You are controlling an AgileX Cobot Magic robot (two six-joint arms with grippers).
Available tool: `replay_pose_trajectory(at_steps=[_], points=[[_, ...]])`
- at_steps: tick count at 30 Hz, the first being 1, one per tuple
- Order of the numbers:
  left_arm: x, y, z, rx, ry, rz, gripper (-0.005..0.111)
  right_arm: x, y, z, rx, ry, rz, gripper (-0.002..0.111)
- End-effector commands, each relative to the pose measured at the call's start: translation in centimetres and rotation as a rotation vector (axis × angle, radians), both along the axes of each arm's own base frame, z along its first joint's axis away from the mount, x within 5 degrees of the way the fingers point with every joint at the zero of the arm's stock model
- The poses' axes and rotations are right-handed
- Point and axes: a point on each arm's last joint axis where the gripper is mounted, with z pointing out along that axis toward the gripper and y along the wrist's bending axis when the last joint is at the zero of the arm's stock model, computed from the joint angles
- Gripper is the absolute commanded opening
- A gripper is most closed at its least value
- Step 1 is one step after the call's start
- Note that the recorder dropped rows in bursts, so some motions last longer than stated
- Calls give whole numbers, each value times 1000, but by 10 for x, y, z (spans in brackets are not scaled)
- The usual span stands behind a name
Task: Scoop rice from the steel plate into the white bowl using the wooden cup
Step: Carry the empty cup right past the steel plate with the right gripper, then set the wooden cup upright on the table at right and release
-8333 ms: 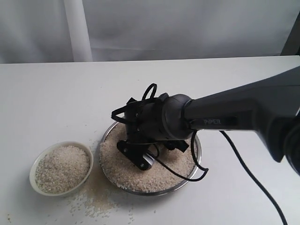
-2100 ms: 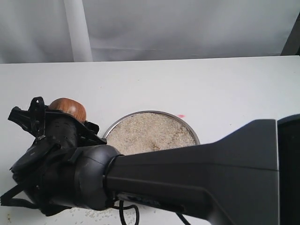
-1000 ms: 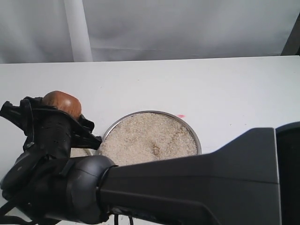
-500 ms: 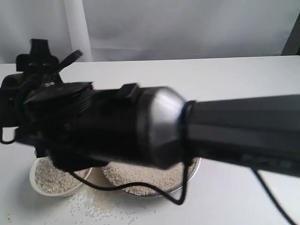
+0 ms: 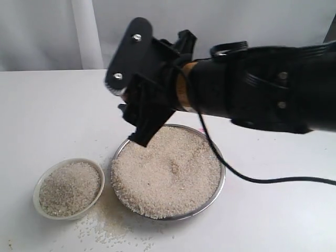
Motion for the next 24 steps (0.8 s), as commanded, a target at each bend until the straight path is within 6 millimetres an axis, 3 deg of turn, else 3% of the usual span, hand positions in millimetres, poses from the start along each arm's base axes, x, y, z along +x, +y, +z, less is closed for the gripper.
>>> replay_pose_trajectory(at_steps=[1,8,14,18,24], points=[[0,-1,2,-6,-13,-6,0,2,-39,-3,104,52,-32,0],[0,-1,2,-6,-13,-6,0,11,-106,-11,322,138,-201,0],[0,-1,2,-6,-13,-6,0,20,-163,-38,559,201,-393,0],[0,-1,2,-6,-13,-6,0,23,-186,-58,621,172,-481,0],[0,-1,2,-6,-13,-6,0,24,-196,-97,474,165,-551,0]])
